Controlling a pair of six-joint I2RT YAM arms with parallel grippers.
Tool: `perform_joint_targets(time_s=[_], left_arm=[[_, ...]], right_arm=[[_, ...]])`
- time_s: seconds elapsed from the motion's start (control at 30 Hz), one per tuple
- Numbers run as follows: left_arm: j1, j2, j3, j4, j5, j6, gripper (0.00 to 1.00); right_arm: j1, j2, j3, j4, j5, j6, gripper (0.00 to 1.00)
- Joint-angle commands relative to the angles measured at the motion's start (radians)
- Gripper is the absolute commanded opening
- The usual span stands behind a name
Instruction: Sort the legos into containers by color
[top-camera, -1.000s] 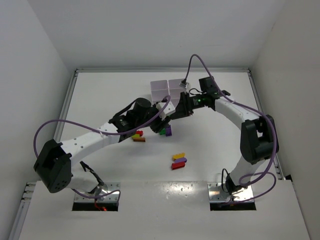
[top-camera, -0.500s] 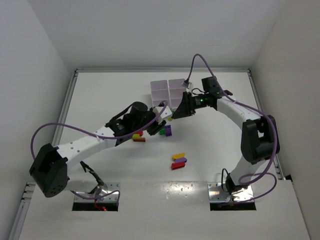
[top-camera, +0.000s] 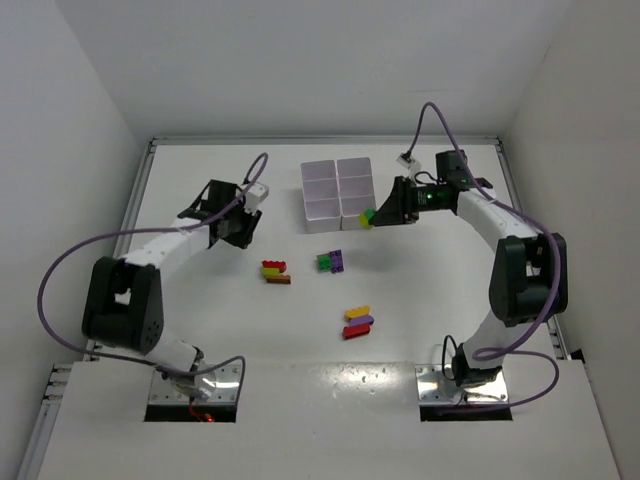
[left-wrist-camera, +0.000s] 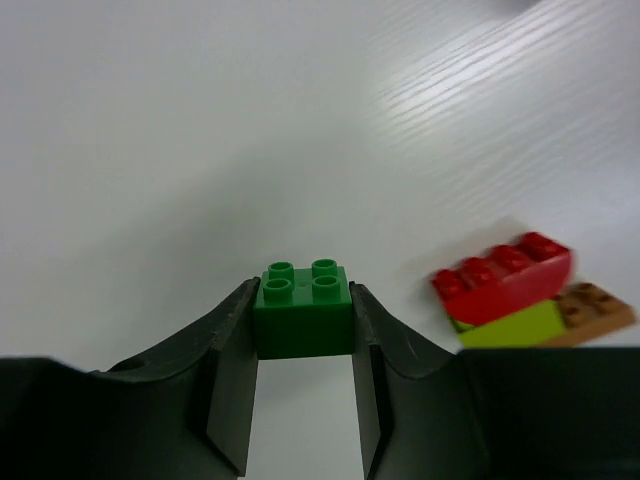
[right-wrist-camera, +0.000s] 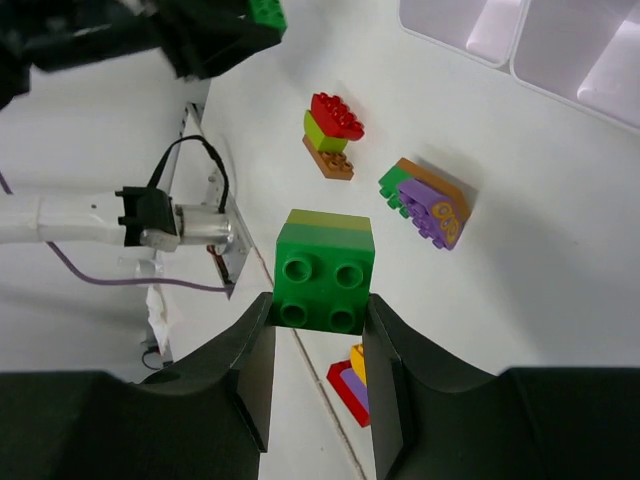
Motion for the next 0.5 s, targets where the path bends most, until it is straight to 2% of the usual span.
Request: perform_joint_targets(time_s=[0.0, 0.1, 0.23, 0.27, 0.37, 0.43, 0.47], left_arm=[[0.075, 0.132, 0.063, -0.069, -0.033, -0.065, 0.18], [0.106, 0.238, 0.123, -0.069, -0.033, -0.101, 0.22], [0.117, 0.315, 0.186, -0.069, -0.033, -0.148, 0.37], [0.117, 0.341, 0.203, -0.069, -0.033, -0.148, 0.45], [0.117, 0.365, 0.217, -0.069, -0.043, -0.158, 0.56], [0.143, 0.349, 0.217, -0.069, 0.056, -0.132, 0.6], [0.157, 0.294, 0.193, -0.033, 0.097, -0.107, 0.66]], right_arm=[[0.006, -0.048, 0.02, -0.02, 0.014, -0.059, 0.0], [0.006, -0.048, 0.029, -0.043, 0.015, -0.082, 0.0], [0.006, -0.058, 0.029, -0.052, 0.024, -0.095, 0.0], [0.017, -0.058, 0.029, -0.061, 0.024, -0.105, 0.0], [0.017, -0.067, 0.029, -0.062, 0.024, -0.115, 0.0], [0.017, -0.067, 0.029, -0.062, 0.024, -0.115, 0.0], [0.017, -0.067, 0.029, -0.062, 0.015, -0.102, 0.0]])
